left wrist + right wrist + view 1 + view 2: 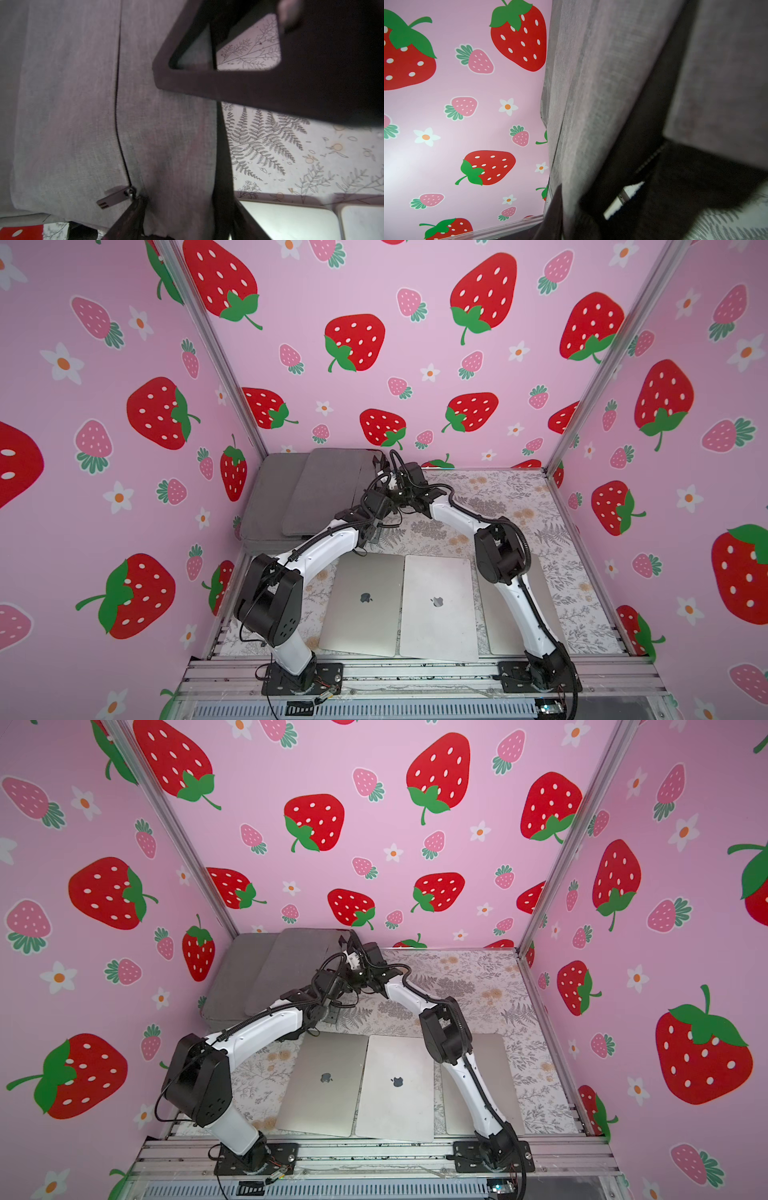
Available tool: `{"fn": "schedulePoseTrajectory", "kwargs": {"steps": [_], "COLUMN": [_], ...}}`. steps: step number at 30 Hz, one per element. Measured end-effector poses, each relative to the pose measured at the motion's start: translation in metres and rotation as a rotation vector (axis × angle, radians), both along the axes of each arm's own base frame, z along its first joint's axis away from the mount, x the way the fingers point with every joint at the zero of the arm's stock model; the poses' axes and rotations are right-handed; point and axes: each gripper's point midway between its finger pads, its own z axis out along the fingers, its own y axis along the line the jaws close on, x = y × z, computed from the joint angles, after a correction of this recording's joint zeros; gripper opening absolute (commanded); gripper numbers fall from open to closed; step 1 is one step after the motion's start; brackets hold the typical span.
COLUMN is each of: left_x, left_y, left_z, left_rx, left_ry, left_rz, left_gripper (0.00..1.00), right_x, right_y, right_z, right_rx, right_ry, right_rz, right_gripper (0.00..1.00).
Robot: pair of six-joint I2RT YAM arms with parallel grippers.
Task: Open the zippered laptop bag and take out the laptop
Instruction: Place the zippered laptop bag in the zippered laptop bag.
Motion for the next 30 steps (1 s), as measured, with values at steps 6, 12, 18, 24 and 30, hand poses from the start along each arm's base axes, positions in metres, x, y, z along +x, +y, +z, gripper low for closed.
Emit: {"fn": "schedulePoseTrajectory", "kwargs": {"steps": [6,12,18,24,30], "left_x": [0.007,0.007,0.002,-0.002,-0.005], "left_y": [0.002,0.001,0.007,0.012,0.019], "left_z": [0.006,0.010,0.015,0.016,0.014], "left_rx": [0.020,0.017,0.014,0.016,0.008], "left_ry": [-0.019,-0.009,0.008,0.017,0.030], "left_rz": [0.016,0.029,0.072,0.113,0.149], "left_gripper": [0.49,0.11,0.00,0.00,0.00], "right_x": [-0.003,-0.005,-0.009,-0.013,-0.013], "right_y": [0.003,0.004,0.006,0.006,0.003], "right_z": [0.005,0.004,0.006,0.007,0.002], "right_rx": [0.019,0.021,0.033,0.041,0.039], "right_ry": [0.009,0.010,0.019,0.023,0.019], "right_rz": [0.010,0.016,0.040,0.060,0.065], "right_gripper": [0.17,0.20,0.30,0.35,0.58]}}
